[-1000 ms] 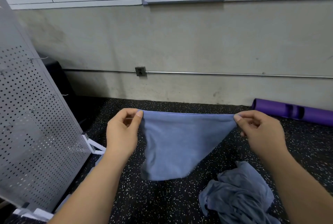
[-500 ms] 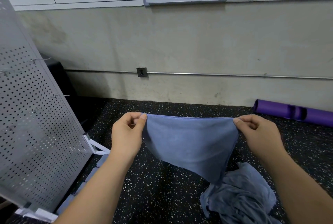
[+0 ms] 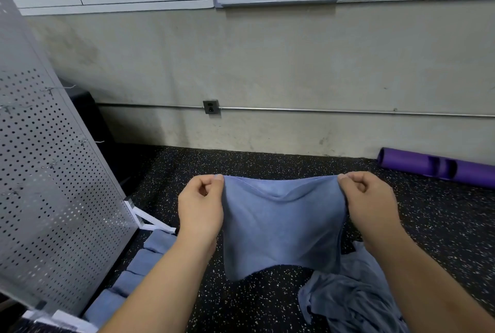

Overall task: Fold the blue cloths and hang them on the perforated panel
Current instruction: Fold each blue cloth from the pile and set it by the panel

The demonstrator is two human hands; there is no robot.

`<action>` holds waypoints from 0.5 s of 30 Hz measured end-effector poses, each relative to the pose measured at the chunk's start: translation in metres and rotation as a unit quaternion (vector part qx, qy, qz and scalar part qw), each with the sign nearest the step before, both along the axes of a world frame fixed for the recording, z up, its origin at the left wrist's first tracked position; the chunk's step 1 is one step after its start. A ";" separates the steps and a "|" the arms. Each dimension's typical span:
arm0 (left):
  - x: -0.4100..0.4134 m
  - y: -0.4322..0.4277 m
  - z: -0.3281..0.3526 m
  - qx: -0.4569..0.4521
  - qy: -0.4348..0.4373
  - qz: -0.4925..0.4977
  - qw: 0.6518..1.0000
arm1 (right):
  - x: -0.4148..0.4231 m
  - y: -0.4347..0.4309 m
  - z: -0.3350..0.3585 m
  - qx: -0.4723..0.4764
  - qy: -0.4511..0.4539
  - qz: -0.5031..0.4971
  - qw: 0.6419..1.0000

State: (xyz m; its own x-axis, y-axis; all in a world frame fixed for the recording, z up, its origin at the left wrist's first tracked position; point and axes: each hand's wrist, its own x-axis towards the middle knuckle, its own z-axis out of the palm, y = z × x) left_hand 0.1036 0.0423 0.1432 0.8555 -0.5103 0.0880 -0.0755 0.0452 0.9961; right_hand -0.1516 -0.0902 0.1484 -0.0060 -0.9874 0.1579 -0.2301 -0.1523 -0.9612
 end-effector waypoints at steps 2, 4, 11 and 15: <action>0.002 0.000 0.000 0.012 0.005 0.034 0.999 | 0.001 -0.004 -0.002 0.018 -0.031 -0.023 0.999; 0.005 -0.001 -0.001 0.027 -0.002 0.045 0.999 | 0.000 -0.006 -0.003 0.028 -0.036 -0.022 0.999; 0.008 -0.006 -0.005 0.042 0.013 0.046 0.998 | 0.001 -0.006 -0.002 0.046 -0.017 -0.003 0.999; 0.005 -0.007 -0.005 0.044 0.033 0.052 0.997 | 0.002 -0.002 0.000 0.060 -0.018 0.019 0.998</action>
